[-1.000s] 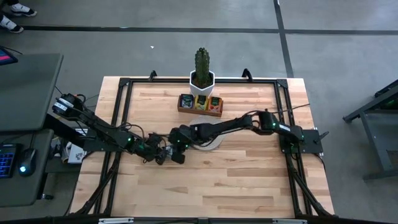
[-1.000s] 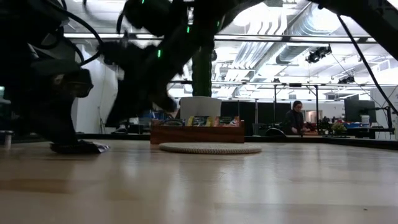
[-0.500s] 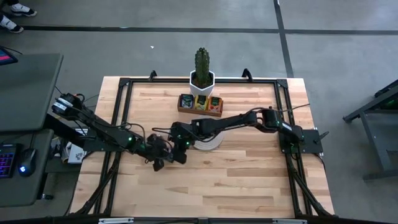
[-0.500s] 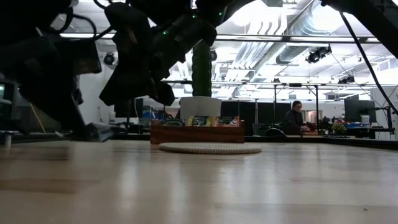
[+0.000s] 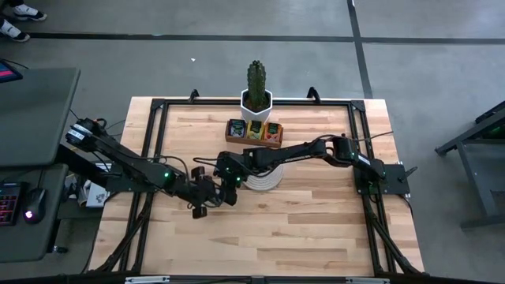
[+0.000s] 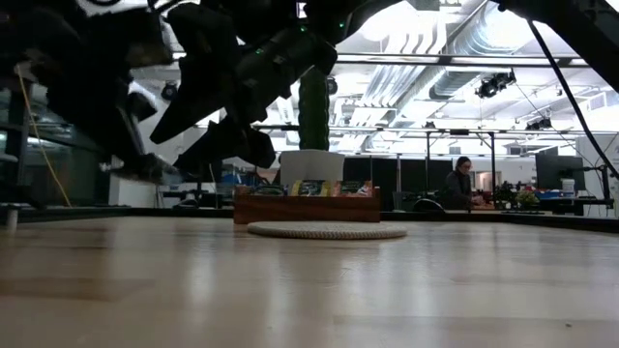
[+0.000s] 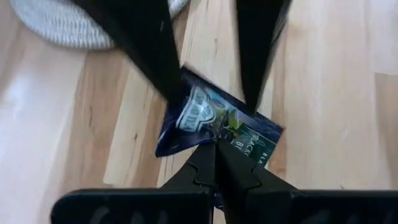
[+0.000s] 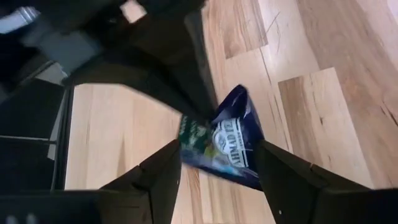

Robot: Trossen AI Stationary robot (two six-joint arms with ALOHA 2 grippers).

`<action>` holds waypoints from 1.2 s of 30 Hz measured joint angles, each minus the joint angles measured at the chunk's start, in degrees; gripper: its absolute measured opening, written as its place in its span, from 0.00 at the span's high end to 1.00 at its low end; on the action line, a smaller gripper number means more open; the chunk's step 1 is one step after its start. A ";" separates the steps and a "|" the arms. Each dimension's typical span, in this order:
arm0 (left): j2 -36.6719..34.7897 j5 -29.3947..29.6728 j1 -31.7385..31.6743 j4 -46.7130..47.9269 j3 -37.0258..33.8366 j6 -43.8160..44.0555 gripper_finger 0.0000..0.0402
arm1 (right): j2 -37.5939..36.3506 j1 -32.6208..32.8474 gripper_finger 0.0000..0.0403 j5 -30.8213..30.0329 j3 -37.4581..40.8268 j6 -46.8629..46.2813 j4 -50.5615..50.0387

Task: Pick & Place Tea
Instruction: Put the purple tea bag into the left section of the wooden organizer

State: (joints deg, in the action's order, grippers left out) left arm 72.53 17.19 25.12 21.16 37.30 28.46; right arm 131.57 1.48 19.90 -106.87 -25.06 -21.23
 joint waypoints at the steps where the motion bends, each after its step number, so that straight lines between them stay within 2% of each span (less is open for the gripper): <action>1: 0.00 0.09 0.00 0.69 0.93 -0.62 1.00 | -0.02 0.00 0.51 -0.09 0.00 0.00 0.04; 7: -0.02 0.19 0.00 5.96 4.27 -3.35 1.00 | -0.11 0.00 0.50 0.17 -0.11 -1.23 -0.11; 13: -0.09 -0.58 0.00 8.92 4.41 -3.66 1.00 | -1.08 -0.20 0.50 -0.36 -0.09 -1.95 -1.04; 16: -0.09 -2.12 0.01 8.84 4.41 -6.80 1.00 | -1.42 -0.76 0.50 0.09 -0.09 -1.20 -1.87; 28: -0.09 -7.84 0.00 5.97 4.43 -22.25 1.00 | -1.44 -1.46 0.50 10.68 -0.07 13.01 -1.46; 32: -0.09 -9.12 0.00 4.36 4.43 -26.71 1.00 | -1.44 -1.49 0.50 10.52 -0.07 17.77 -1.03; 36: -0.09 -8.98 0.00 4.10 4.43 -27.88 1.00 | -1.44 -1.64 0.50 9.50 -0.07 18.08 0.64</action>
State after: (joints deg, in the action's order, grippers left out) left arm 72.44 8.21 25.12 25.25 41.74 0.57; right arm 130.13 -0.17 29.40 -106.94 -6.98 -20.59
